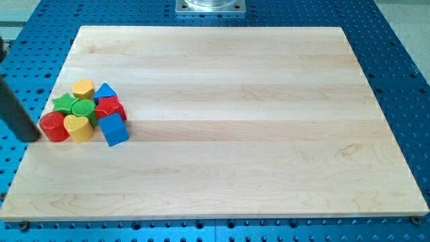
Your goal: Move the heart upwards
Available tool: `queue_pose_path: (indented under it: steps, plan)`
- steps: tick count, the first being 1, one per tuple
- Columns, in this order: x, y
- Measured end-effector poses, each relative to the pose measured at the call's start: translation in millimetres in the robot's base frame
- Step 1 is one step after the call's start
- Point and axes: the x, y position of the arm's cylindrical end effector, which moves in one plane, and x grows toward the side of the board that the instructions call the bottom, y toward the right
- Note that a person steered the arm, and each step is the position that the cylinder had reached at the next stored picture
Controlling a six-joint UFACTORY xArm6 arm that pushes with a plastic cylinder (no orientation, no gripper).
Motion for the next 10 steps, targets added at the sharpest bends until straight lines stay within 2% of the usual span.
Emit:
queue_pose_path:
  steps: [2, 4, 10]
  plan:
    - [9, 21]
    - [20, 73]
    - [23, 89]
